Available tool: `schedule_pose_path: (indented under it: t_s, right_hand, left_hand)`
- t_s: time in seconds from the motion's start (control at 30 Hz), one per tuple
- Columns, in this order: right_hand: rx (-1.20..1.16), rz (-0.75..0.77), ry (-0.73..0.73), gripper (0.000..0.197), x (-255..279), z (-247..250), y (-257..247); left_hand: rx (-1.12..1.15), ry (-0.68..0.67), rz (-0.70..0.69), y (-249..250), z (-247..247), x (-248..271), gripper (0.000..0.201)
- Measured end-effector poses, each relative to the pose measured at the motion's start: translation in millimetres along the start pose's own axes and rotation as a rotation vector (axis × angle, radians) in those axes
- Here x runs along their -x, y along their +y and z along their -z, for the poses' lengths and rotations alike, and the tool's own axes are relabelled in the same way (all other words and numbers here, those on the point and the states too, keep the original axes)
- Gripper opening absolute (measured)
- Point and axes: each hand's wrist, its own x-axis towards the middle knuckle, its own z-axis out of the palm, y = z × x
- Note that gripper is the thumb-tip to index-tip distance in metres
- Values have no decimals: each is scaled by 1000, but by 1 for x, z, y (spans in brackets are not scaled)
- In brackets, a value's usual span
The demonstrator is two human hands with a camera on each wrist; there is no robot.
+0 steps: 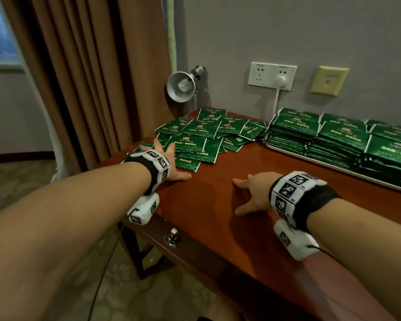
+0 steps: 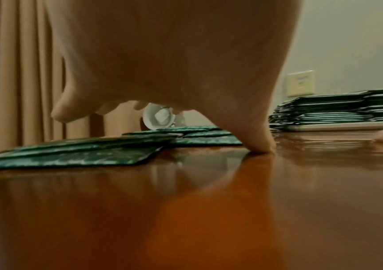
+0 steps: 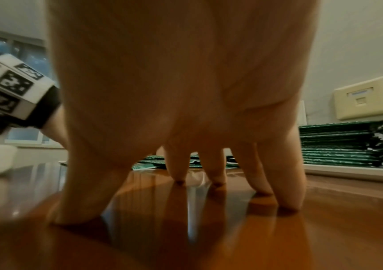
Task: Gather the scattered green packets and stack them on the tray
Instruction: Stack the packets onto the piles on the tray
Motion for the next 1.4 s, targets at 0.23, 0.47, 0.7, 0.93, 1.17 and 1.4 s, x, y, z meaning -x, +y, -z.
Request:
schedule_pose_path:
  t_s: [0.23, 0.47, 0.7, 0.93, 1.17, 1.4]
  right_hand:
    - [1, -6, 8, 102, 1, -3, 1]
    - [-11, 20, 81, 99, 7, -6, 1]
    - [-198, 52, 41, 83, 46, -28, 31]
    - [-258, -164, 288, 46, 79, -30, 93]
    - [-372, -290, 139, 111, 47, -39, 88]
    - [-358, -309, 345, 48, 45, -40, 93]
  left_hand:
    - [-13, -139, -238, 0, 2, -10, 105]
    - [-130, -134, -462, 25, -8, 42, 91]
    - [-148, -133, -523, 51, -16, 80, 74]
    - [-192, -149, -609, 77, -11, 104, 76]
    - [-224, -91, -769, 117, -16, 133, 75]
    - [-20, -60, -758, 117, -7, 123, 88]
